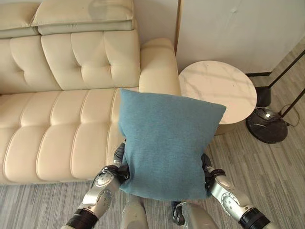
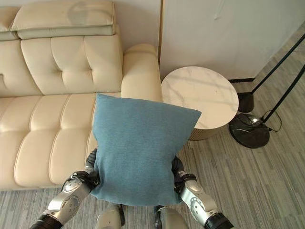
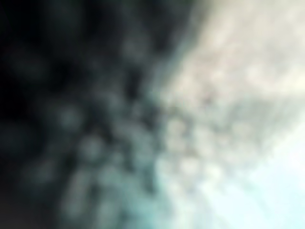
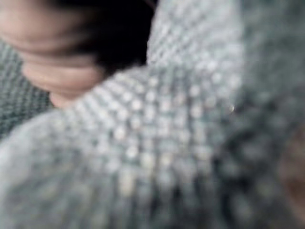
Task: Pick up all the scattered cushions and arrange them neatly on the sofa.
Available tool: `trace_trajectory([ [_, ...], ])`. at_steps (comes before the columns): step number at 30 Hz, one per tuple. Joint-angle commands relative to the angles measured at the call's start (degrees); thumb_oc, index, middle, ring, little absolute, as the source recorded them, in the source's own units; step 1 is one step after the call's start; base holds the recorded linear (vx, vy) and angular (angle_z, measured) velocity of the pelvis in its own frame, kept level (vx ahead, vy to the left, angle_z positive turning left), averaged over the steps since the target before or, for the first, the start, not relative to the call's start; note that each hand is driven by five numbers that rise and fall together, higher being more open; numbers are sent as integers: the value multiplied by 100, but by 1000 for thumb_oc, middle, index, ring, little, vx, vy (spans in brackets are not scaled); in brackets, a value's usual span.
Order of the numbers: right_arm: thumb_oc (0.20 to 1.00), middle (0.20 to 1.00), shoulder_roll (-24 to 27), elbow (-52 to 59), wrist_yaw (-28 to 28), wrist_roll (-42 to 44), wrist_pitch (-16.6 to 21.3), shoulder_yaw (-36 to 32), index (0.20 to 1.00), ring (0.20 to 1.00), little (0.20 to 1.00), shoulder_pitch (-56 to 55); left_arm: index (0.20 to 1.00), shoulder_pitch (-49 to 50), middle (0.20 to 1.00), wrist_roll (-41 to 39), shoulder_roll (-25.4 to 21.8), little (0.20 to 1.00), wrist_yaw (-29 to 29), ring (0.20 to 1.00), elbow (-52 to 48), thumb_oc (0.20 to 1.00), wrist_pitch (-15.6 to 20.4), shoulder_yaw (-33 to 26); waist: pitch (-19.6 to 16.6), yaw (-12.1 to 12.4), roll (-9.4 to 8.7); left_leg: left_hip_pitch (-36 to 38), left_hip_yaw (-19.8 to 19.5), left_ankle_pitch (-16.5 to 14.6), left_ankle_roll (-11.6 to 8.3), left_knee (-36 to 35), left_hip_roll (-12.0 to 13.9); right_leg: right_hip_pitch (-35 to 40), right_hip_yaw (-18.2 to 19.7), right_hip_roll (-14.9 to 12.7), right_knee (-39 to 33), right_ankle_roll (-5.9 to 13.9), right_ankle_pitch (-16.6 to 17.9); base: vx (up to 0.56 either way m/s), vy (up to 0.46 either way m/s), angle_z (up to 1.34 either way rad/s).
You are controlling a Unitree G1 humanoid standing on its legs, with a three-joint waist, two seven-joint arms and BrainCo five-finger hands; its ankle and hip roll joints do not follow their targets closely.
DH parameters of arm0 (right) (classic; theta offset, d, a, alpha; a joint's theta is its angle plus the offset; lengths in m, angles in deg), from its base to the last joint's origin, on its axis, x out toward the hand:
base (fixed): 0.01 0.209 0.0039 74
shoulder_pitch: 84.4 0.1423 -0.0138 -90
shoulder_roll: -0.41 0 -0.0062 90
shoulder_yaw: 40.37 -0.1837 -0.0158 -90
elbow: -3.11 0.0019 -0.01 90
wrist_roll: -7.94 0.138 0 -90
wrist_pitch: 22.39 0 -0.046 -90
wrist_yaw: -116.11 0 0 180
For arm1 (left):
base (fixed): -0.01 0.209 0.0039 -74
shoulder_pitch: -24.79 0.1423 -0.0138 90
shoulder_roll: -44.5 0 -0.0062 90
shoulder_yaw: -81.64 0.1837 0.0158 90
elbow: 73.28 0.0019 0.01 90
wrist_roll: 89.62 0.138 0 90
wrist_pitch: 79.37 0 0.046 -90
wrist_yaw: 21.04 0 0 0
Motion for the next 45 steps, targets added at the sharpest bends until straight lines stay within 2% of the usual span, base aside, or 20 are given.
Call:
trace_trajectory([
  [1, 200, 200, -1291, 1154, -694, 74, 246, 727, 200, 200, 200, 944, 200, -939, 200, -127, 975, 200, -742, 200, -1006, 200, 175, 1043, 160, -161, -329, -74, -18, -818, 95, 166, -678, 992, 150, -409, -1339, 729, -224, -158, -46, 42],
  [3, 200, 200, -1264, 1117, -718, 37, 205, 811, 200, 200, 200, 958, 200, -917, 200, -77, 1006, 200, -730, 200, -1012, 200, 172, 1011, 119, -243, -447, 142, -88, -1254, 146, 603, -646, 962, -73, -635, -1510, 757, -56, -163, -56, 75],
  [6, 200, 200, -1219, 1103, -752, 9, 207, 786, 200, 200, 200, 967, 200, -886, 200, -116, 1106, 200, -739, 200, -1018, 200, 146, 1039, 75, -343, -452, 491, 70, -1479, 118, 693, -363, 935, -339, -765, -1640, 760, -11, -103, -4, 67],
  [8, 200, 200, -1203, 1098, -739, 2, 214, 750, 200, 200, 200, 941, 200, -870, 200, -139, 1125, 200, -745, 200, -1016, 200, 154, 1033, 58, -382, -436, 613, 187, -1471, 84, 636, -236, 936, -444, -801, -1647, 765, 2, -62, 58, 58],
  [9, 200, 200, -1156, 1084, -734, 10, 217, 643, 200, 200, 200, 858, 200, -820, 200, -166, 1179, 200, -780, 200, -988, 200, 148, 1043, 31, -463, -374, 859, 506, -1372, -20, 445, 60, 946, -712, -891, -1663, 798, 27, -21, 119, 64],
  [12, 200, 200, -1041, 1108, -756, -33, 196, 448, 200, 200, 200, 714, 200, -733, 200, -208, 1247, 200, -847, 200, -931, 200, 109, 1051, 7, -585, -312, 1135, 1012, -1295, -260, 280, 457, 1036, -1070, -1065, -1640, 887, -28, -42, 142, 85],
  [16, 200, 200, -933, 1239, -771, -186, 181, 270, 200, 200, 200, 496, 200, -580, 200, -235, 1251, 200, -949, 200, -931, 200, 41, 1002, -97, -720, -198, 1349, 1708, -1057, -406, -110, 642, 1089, -1576, -1240, -1594, 960, 89, -48, 171, 99],
  [20, 200, 200, -976, 1191, -875, -263, 81, 303, 200, 200, 200, 340, 200, -362, 200, -129, 1115, 200, -982, 200, -949, 200, -5, 837, -279, -638, -264, 1484, 1673, -1166, -317, -508, 355, 1111, -1728, -1389, -1671, 1149, 375, 24, 284, 64],
  [24, 200, 200, -1066, 1179, -909, -357, 46, 316, 200, 200, 200, 269, 200, -290, 200, -59, 1003, 200, -953, 200, -980, 200, 6, 712, -306, -486, -501, 1401, 1492, -1402, -121, -450, 66, 1129, -1752, -1638, -1663, 1324, 544, 11, 210, 20],
  [29, 200, 200, -1178, 1289, -845, -462, 96, 207, 200, 200, 200, 226, 200, -336, 200, 54, 880, 200, -872, 200, -979, 200, 31, 678, -271, -362, -726, 1155, 1087, -1760, 150, -203, -360, 1120, -1594, -1942, -1591, 1517, 679, 19, 204, 16],
  [30, 200, 200, -1202, 1317, -771, -481, 174, 80, 200, 200, 200, 187, 200, -406, 200, 94, 843, 200, -844, 200, -943, 200, 39, 723, -247, -379, -750, 1087, 887, -1834, 246, -195, -518, 1073, -1330, -1953, -1480, 1552, 660, 33, 166, 21],
  [31, 200, 200, -1203, 1318, -770, -481, 173, 77, 200, 200, 200, 188, 200, -409, 200, 94, 843, 200, -843, 200, -942, 200, 39, 726, -249, -379, -751, 1082, 884, -1838, 249, -193, -521, 1066, -1331, -1959, -1470, 1555, 654, 45, 163, 28],
  [33, 200, 200, -1225, 1342, -713, -481, 191, -52, 200, 200, 200, 153, 200, -456, 200, 112, 827, 200, -830, 200, -928, 200, 49, 778, -207, -502, -735, 1011, 698, -1763, 397, -258, -681, 861, -605, -1773, -1309, 1517, 666, 17, 159, 54],
  [34, 200, 200, -1123, 1611, -713, -401, 172, -229, 200, 200, 200, 103, 200, -411, 200, 127, 799, 200, -817, 200, -946, 200, 33, 707, -217, -587, -715, 1051, 639, -1751, 423, -333, -738, 799, -226, -1555, -1267, 1463, 552, 16, 129, 75],
  [35, 200, 200, -1119, 1617, -711, -401, 169, -229, 200, 200, 200, 98, 200, -409, 200, 128, 801, 200, -817, 200, -947, 200, 33, 708, -216, -579, -714, 1059, 646, -1751, 422, -337, -738, 797, -219, -1554, -1260, 1463, 548, 136, 128, 58],
  [36, 200, 200, -1101, 1638, -834, -301, 134, -154, 200, 200, 200, 19, 200, -364, 200, 168, 810, 200, -866, 200, -960, 200, 7, 676, -221, -637, -716, 1169, 603, -1760, 462, -430, -825, 714, 16, -1268, -1295, 1381, 456, 140, 71, 29],
  [40, 200, 200, -1075, 1747, -968, -213, 202, -116, 200, 200, 200, -65, 200, -354, 200, 217, 856, 200, -824, 200, -975, 200, 32, 518, -126, -710, -805, 1537, 638, -1967, 442, -519, -985, 208, -336, -796, -1365, 1341, 535, 167, 28, 13],
  [41, 200, 200, -1068, 1754, -971, -212, 201, -115, 200, 200, 200, -67, 200, -353, 200, 220, 860, 200, -821, 200, -979, 200, 32, 515, -99, -727, -816, 1500, 666, -1908, 464, -491, -986, 188, -389, -813, -1358, 1302, 593, 249, 1, -15],
  [43, 200, 200, -947, 1868, -1068, -289, 222, -126, 200, 200, 200, -312, 200, -371, 200, 372, 943, 200, -746, 200, -966, 200, 117, 412, -60, -837, -844, 1702, 575, -2063, 430, -428, -1086, -26, -881, -823, -1399, 1362, 671, 191, -28, -5],
  [45, 200, 200, -889, 1937, -1065, -290, 236, -173, 200, 200, 200, -374, 200, -360, 200, 353, 958, 200, -791, 200, -987, 200, 146, 373, -80, -853, -867, 1744, 534, -2143, 441, -382, -1122, 104, -897, -830, -1498, 1325, 650, 166, -83, 37],
])
